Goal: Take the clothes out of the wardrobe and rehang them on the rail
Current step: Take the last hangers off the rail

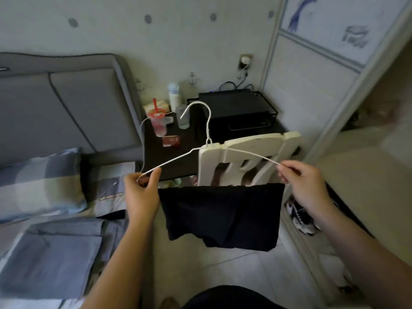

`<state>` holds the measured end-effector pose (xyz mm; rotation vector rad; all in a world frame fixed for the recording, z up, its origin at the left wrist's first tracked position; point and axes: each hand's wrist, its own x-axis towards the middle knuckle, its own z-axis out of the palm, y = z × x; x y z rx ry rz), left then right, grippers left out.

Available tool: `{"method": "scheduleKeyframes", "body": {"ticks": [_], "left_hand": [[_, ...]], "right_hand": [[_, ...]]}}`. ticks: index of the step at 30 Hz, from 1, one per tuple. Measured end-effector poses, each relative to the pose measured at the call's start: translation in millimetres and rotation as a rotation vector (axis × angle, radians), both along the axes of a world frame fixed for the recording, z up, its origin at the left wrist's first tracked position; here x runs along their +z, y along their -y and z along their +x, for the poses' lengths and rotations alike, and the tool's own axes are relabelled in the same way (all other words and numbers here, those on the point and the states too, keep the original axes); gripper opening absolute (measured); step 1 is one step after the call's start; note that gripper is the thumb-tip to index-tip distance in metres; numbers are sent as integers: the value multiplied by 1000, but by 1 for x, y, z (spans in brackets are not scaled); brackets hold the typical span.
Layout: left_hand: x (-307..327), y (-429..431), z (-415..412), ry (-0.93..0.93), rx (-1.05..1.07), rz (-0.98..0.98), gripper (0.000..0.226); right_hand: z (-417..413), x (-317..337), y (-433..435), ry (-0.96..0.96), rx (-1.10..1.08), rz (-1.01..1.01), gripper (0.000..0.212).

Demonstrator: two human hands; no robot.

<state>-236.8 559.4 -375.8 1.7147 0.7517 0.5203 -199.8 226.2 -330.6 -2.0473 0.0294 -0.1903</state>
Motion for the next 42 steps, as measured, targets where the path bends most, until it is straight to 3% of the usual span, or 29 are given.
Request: {"method": "scheduleKeyframes", "body": {"ticks": [6, 12, 21, 26, 29, 34, 42], "left_hand": [[22, 142, 43, 37, -229, 1, 45], [54, 281, 91, 91, -454, 12, 43], [93, 445, 173, 216, -853, -17, 41], [124, 518, 225, 264, -1149, -34, 28], [143, 560, 259, 278, -1339, -44, 39], [194, 611, 308, 235, -1638, 59, 77], [286, 645, 335, 414, -1952, 173, 46]], "right_hand": [[-2, 42, 134, 74, 15, -188, 25], [4, 101, 223, 66, 43, -368, 25], [34, 162, 322, 88, -170, -388, 28], [39, 193, 367, 82, -328, -357, 34], [47, 213, 385, 83, -422, -226, 28], [68, 253, 409, 89, -554, 143, 7], [126, 341, 442, 159, -687, 532, 11]]}}
